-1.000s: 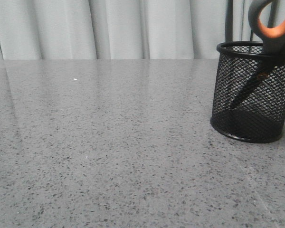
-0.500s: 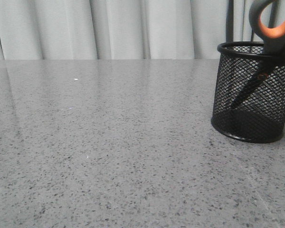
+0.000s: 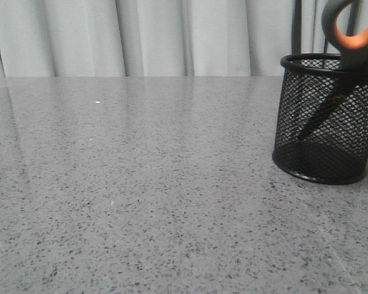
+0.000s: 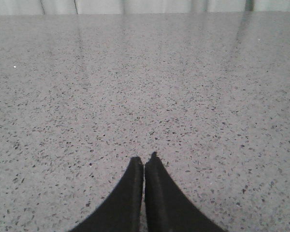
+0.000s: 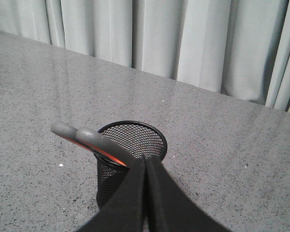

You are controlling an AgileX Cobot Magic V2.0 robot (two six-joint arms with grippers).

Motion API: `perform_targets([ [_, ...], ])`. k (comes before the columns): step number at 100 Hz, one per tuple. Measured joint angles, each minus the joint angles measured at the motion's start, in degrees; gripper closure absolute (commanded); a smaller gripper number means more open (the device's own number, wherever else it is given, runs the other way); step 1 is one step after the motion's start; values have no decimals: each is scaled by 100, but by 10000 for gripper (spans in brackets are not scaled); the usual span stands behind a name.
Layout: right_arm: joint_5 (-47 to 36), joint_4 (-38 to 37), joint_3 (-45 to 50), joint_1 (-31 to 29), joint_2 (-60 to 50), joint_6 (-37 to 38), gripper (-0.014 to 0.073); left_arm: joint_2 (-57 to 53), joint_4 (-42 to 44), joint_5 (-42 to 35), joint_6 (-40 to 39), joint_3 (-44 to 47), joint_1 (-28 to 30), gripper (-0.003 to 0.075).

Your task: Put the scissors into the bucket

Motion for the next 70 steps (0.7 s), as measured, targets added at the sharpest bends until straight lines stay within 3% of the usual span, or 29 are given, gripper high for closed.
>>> perform_targets([
  [70, -4, -136, 207, -49, -9, 0, 643, -66, 1, 23, 0, 0, 0, 740],
])
